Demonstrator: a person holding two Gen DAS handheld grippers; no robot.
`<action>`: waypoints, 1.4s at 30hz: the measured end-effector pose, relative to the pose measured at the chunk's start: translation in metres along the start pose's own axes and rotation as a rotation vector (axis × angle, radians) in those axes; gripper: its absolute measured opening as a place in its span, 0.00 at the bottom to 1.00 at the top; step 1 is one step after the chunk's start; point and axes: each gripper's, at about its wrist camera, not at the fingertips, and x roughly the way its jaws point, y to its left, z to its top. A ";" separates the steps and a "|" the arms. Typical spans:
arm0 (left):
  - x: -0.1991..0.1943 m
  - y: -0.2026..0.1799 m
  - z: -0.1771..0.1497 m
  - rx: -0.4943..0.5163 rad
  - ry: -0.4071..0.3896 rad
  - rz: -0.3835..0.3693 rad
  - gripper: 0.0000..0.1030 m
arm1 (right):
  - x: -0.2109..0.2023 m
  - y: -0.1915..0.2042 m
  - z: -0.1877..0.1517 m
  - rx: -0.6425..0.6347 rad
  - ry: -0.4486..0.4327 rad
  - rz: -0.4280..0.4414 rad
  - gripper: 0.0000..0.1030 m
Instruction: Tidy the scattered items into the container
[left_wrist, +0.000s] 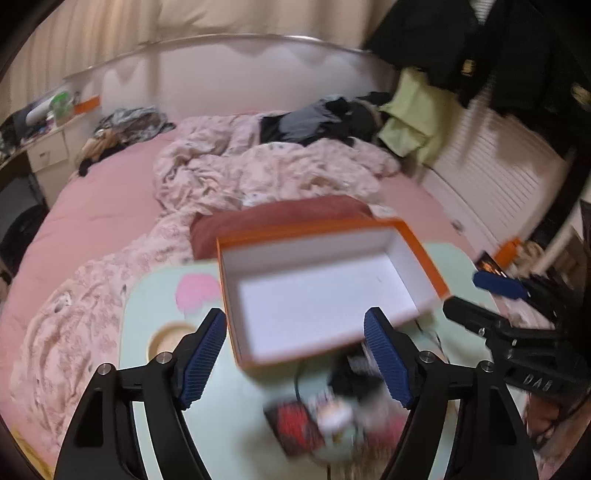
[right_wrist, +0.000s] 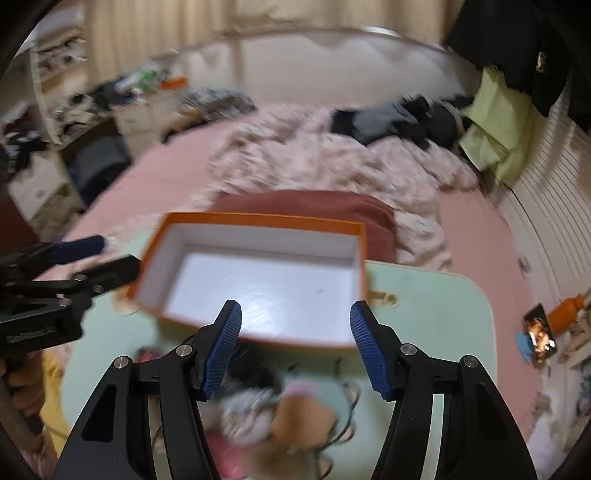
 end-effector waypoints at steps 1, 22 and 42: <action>-0.004 0.001 -0.014 0.005 0.005 -0.004 0.76 | -0.012 0.004 -0.016 -0.013 -0.022 0.031 0.60; 0.014 -0.034 -0.164 0.115 -0.040 0.057 0.79 | 0.000 0.010 -0.172 -0.019 0.036 0.000 0.69; 0.021 -0.044 -0.172 0.130 -0.107 0.054 1.00 | 0.003 0.013 -0.182 -0.080 -0.011 -0.013 1.00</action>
